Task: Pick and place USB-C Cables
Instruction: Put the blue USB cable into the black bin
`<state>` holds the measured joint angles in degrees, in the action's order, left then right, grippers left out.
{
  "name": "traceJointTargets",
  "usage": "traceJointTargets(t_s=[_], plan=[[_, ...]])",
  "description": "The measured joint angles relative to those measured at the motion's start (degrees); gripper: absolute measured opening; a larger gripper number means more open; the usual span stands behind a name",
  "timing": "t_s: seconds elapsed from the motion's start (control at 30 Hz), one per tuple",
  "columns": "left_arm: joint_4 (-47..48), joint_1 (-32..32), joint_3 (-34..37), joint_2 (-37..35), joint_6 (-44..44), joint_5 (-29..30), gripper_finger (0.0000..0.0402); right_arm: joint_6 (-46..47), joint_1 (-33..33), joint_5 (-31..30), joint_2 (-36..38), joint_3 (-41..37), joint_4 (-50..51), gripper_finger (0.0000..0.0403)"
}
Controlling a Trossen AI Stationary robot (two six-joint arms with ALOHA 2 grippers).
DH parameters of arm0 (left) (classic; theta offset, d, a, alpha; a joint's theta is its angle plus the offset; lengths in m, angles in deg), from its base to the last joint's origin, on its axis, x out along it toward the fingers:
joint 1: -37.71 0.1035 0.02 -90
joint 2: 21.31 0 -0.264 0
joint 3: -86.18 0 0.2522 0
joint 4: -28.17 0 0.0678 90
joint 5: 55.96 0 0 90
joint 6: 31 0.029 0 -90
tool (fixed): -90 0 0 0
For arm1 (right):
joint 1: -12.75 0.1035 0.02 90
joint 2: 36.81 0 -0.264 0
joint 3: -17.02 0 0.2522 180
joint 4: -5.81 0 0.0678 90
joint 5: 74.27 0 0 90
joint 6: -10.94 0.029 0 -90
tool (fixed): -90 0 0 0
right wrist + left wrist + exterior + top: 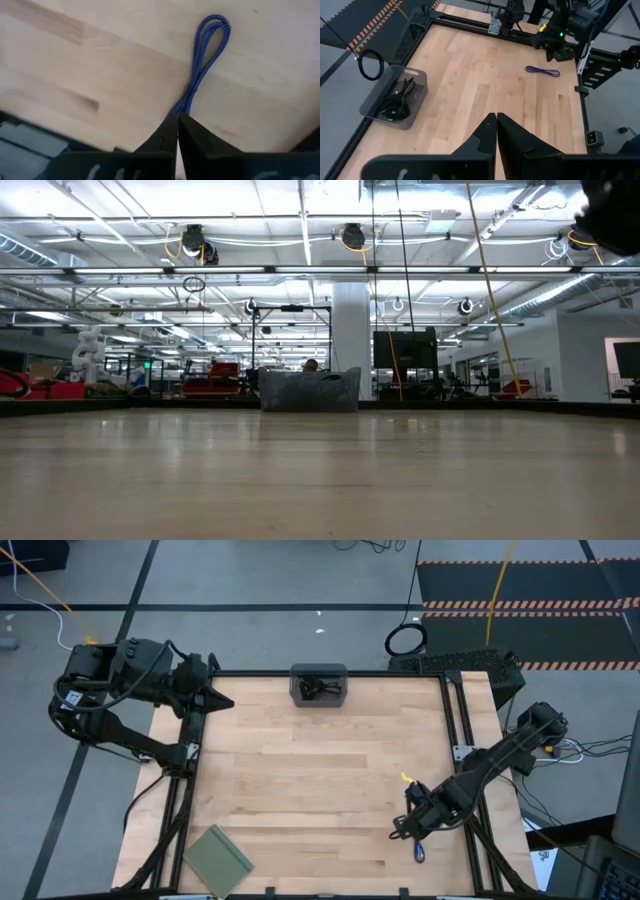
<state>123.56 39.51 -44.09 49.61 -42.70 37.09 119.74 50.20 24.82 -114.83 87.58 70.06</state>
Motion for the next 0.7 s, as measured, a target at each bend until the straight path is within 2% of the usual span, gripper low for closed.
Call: traceJointTargets(t_s=[0.17, 0.43, 0.7], plan=[[0.00, 0.00, 0.00, 0.00, -0.08, 0.04, 0.0004, 1.80, 1.17, -0.12, 0.00, -5.38, -4.33, 0.0043], [0.02, 0.00, 0.00, 0.00, -2.42, 0.17, 0.0024, 3.26, 1.32, -1.66, 0.00, -10.98, -10.55, 0.0118], [0.02, 0.00, 0.00, 0.00, -2.49, 1.02, 0.0026, 3.33, 1.30, -4.56, 0.00, -12.51, -12.05, 0.0133]])
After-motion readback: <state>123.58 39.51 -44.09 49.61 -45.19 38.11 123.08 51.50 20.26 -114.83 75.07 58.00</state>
